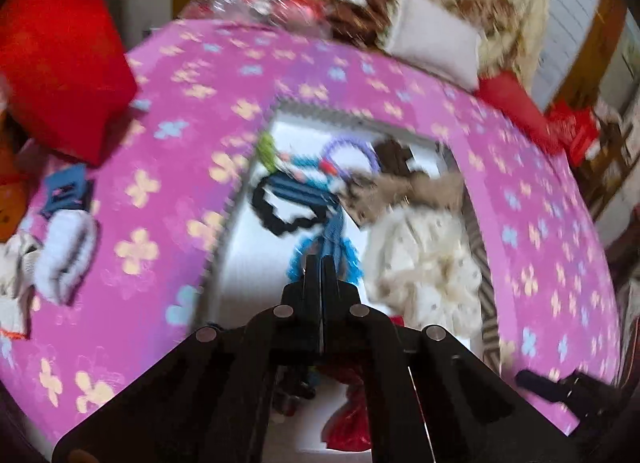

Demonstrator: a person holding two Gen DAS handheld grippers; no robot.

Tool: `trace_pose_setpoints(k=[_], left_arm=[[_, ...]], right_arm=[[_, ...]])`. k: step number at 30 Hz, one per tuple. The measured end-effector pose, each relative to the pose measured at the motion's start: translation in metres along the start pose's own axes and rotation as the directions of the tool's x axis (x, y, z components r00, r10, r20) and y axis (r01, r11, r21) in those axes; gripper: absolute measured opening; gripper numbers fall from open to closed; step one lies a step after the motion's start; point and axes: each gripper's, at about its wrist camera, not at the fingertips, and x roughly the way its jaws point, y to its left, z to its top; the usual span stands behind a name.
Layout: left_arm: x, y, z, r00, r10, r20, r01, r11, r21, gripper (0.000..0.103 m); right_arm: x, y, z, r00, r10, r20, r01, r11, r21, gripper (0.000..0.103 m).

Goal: Organize jewelry

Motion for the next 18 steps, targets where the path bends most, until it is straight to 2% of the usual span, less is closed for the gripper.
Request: trace_pose_setpoints(k=[3,7,12,16,18], left_arm=[[0.004,0.016,0.003,0.999,0.042,-0.008,-0.043,0.998,-0.054,0.000],[0.013,0.015,-0.002,0.999,0.014,-0.048,-0.016,0.999,-0.039,0.002],[0.017,0.000,-0.007,0.998,0.026,-0.054,-0.025,0.999,0.019,0.031],[0.007,-0.005,-0.006,0.998,0.056,0.016,-0.056,0.998,0.012,0.034],[-0.001,-0.006,-0.005,0.995,0.084,0.059,-0.084,0.996,-0.002,0.044]], right_arm=[[0.000,0.000,0.000,1.000,0.008,-0.003,-0.008,1.000,0.000,0.041],[0.000,0.001,-0.002,1.000,0.022,-0.005,-0.022,1.000,0.003,0.041],[-0.004,0.000,-0.005,1.000,0.014,-0.002,-0.014,1.000,-0.001,0.041],[-0.023,-0.007,-0.012,0.999,-0.019,0.038,0.019,1.000,-0.010,0.041],[-0.034,-0.014,-0.020,0.997,-0.053,0.053,0.053,0.999,-0.009,0.041]])
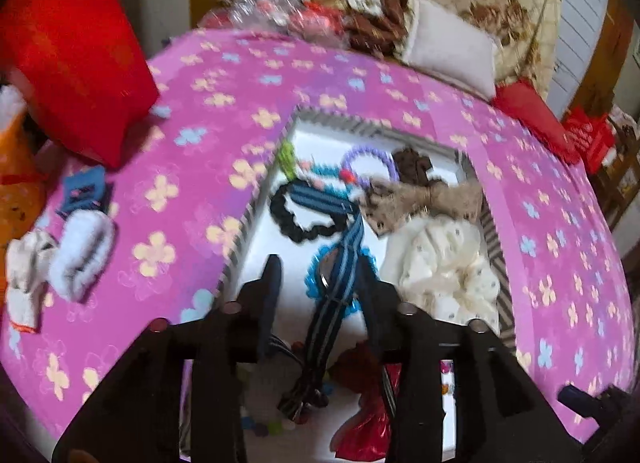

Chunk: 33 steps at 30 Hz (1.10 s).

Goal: Organize jewelry

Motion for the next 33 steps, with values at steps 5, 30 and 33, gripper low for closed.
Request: trace_pose_setpoints(k=[5,30,33], left_arm=[[-0.038,-0.011,-0.002,0.975,0.150,0.165,-0.147,0.989,-0.028,0.051],[-0.215,-0.159,-0.102,0.920,0.165,0.357,-0.186,0.982,0.026,0.083],[-0.219,-0.168,-0.111,0.926,0.149,0.348,-0.177,0.983,0.050,0.083]], right_arm=[[-0.030,-0.033,-0.031,0.997,-0.079,0.015,0.078,0.996,0.035,0.041],[-0.119,-0.107,-0.117,0.984,-0.138,0.111,0.114,0.974,0.197,0.042],[-0.126,-0.106,-0.123,0.980,-0.164,0.114,0.140,0.972,0.190,0.042]])
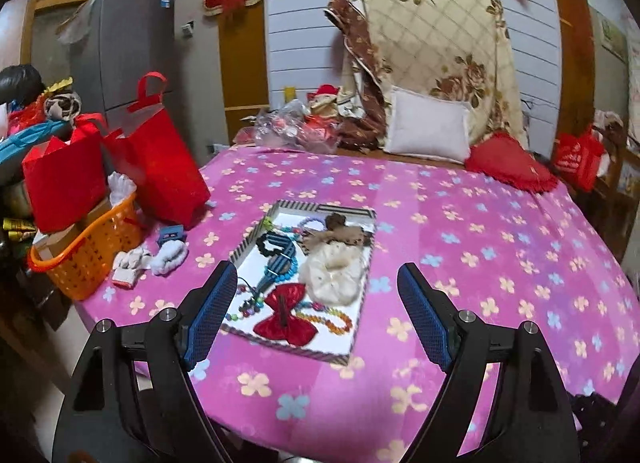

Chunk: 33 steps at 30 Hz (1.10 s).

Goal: Organize jewelry

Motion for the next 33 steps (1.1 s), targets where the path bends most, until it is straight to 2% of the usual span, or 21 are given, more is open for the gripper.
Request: trace_pose_setpoints(k=[4,10,14,19,22,24,26,33], left_arm=[[-0.002,-0.001,-0.008,0.997,-0.056,-0.048,0.056,0.998,-0.001,0.083],[-0.002,0.008,-0.026,0.994,-0.060,-0.091,0.061,0.998,0.010,0.083],[0.002,0.025,-0.040,0.990,-0.049,-0.132,0.047,0.999,-0.014,0.083],[0.005,0.043,-0.062,0.986,0.009,-0.165,-0.011,1.000,-0.009,0.083],[0.012,0.043,-0.074,0.980,0.022,-0.198,-0.022,1.000,0.003,0.083],[0.017,0.040,-0.079,0.974,0.017,-0.225,-0.015,1.000,0.008,0.083],[0.017,0.035,-0.081,0.973,0.003,-0.233,0.001,1.000,0.019,0.083],[0.011,0.016,-0.086,0.974,-0.013,-0.226,0.029,0.997,0.071,0.083]], right_arm=[[-0.003,0.004,-0.006,1.000,-0.012,-0.012,0.012,1.000,-0.006,0.042],[-0.004,0.023,-0.006,0.999,-0.031,-0.022,0.030,0.998,-0.055,0.042],[-0.006,0.036,-0.006,0.999,-0.046,-0.017,0.045,0.996,-0.071,0.042],[-0.004,0.045,-0.009,0.998,-0.056,-0.006,0.055,0.995,-0.086,0.044],[0.000,0.048,-0.010,0.998,-0.062,-0.015,0.060,0.993,-0.098,0.050],[-0.002,0.048,-0.011,0.998,-0.067,-0.005,0.066,0.993,-0.093,0.064],[-0.007,0.045,-0.010,0.996,-0.083,0.024,0.085,0.993,-0.077,0.068],[-0.012,0.034,-0.007,0.993,-0.107,0.051,0.109,0.994,-0.030,0.069]])
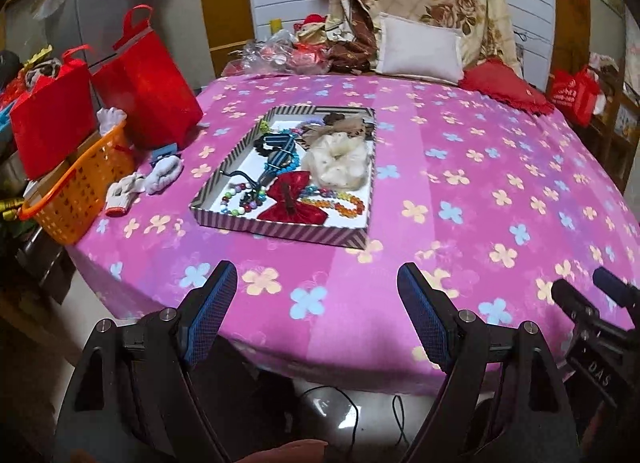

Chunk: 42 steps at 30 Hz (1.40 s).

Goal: Organize jewelry

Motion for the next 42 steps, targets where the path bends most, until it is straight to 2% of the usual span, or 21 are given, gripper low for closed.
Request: trace_pose_setpoints(k=[6,27,37,42], left_arm=[[0.003,-0.006,-0.003,1.000,-0.007,-0.013,0.007,1.000,0.017,0.083],[0.015,0.000,-0.006,0.998,0.011,-0.057,-0.012,1.000,-0.024,0.083],[0.023,0.005,-0.008,0.995,-0.023,-0.096,0.019,0.999,-0.046,0.083],[0.025,0.009,-0.008,0.994,-0.035,-0.102,0.029,0.998,-0.060,0.083]], right_arm=[[0.002,-0.004,-0.001,1.000,-0.012,-0.008,0.012,1.000,0.015,0.069],[0.011,0.002,-0.008,0.999,-0.008,-0.035,0.008,1.000,-0.005,0.069],[0.019,0.008,0.012,0.997,-0.025,-0.071,0.026,1.000,0.007,0.069],[0.022,0.016,0.006,0.996,-0.036,-0.081,0.035,0.999,-0.013,0.069]])
